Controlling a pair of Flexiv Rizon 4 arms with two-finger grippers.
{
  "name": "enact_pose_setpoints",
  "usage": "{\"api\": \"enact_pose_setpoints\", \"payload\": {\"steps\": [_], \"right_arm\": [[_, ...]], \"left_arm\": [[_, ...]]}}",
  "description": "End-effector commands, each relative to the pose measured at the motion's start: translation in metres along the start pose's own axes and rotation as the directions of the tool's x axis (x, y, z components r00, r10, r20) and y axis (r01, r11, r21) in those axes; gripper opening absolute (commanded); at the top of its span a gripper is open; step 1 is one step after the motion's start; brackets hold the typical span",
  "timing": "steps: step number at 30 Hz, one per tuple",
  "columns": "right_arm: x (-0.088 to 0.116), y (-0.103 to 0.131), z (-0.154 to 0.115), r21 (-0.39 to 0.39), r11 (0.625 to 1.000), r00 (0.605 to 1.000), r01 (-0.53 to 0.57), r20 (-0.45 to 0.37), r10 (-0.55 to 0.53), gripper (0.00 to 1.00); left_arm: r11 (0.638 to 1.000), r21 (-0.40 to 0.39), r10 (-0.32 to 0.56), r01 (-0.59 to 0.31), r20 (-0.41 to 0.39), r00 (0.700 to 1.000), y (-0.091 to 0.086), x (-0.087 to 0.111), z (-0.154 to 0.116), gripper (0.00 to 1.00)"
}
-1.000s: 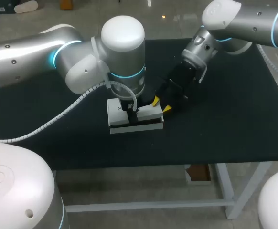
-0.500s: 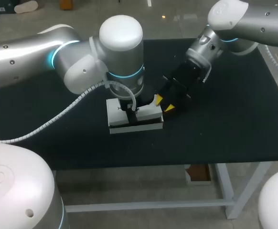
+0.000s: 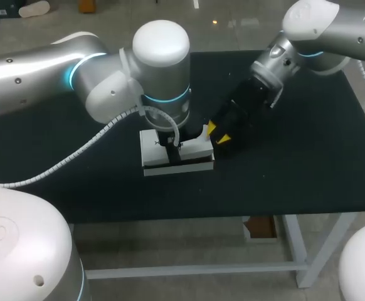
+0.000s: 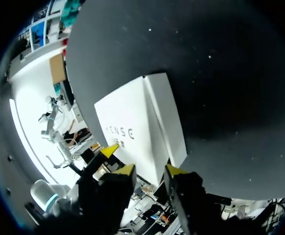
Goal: Assemble the packaging by folding the flat box into shape, placing the metal phone stand inside, and closing the box properly
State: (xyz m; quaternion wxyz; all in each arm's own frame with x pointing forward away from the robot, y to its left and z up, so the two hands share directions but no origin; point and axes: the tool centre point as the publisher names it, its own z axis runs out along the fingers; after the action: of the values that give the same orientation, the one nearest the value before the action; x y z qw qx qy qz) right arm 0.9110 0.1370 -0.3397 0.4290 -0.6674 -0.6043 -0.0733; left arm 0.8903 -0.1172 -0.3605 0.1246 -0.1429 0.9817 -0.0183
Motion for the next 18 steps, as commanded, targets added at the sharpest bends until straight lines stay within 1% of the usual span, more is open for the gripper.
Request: {"api": "enact_pose_setpoints", "payload": {"steps": [1,5,6,7,8,9,10,18], "right_arm": [[0.000,-0.011,-0.001,-0.032,0.999,1.000,0.014,-0.013,-0.015,0.40],[0.004,-0.014,0.000,-0.042,0.999,0.999,0.035,-0.023,-0.036,0.37],[0.004,-0.015,0.001,-0.042,0.998,0.999,0.040,-0.027,-0.041,0.32],[0.005,-0.015,0.001,-0.043,0.998,0.999,0.044,-0.030,-0.045,0.24],[0.006,-0.016,0.001,-0.044,0.998,0.998,0.047,-0.032,-0.048,0.15],[0.007,-0.016,0.001,-0.045,0.998,0.998,0.051,-0.034,-0.053,0.02],[0.008,-0.017,0.001,-0.045,0.997,0.998,0.057,-0.035,-0.059,0.00],[0.014,-0.017,0.011,-0.030,0.996,0.996,0.088,-0.020,-0.088,0.00]], "left_arm": [[1.000,-0.009,-0.001,0.001,0.000,1.000,-0.001,0.002,0.003,0.43],[1.000,-0.009,-0.001,0.001,0.001,1.000,-0.002,0.002,0.003,0.44],[1.000,-0.009,-0.001,0.001,0.001,1.000,-0.002,0.002,0.003,0.44],[1.000,-0.009,-0.001,0.001,0.001,1.000,-0.002,0.002,0.003,0.44],[1.000,-0.009,-0.001,0.001,0.002,1.000,-0.002,0.002,0.003,0.44],[1.000,-0.010,-0.001,0.001,0.002,1.000,-0.002,0.002,0.003,0.44],[1.000,-0.010,-0.001,0.001,0.002,1.000,-0.002,0.002,0.003,0.44],[1.000,-0.011,0.001,-0.001,0.001,1.000,-0.001,0.002,0.003,0.44]]}}
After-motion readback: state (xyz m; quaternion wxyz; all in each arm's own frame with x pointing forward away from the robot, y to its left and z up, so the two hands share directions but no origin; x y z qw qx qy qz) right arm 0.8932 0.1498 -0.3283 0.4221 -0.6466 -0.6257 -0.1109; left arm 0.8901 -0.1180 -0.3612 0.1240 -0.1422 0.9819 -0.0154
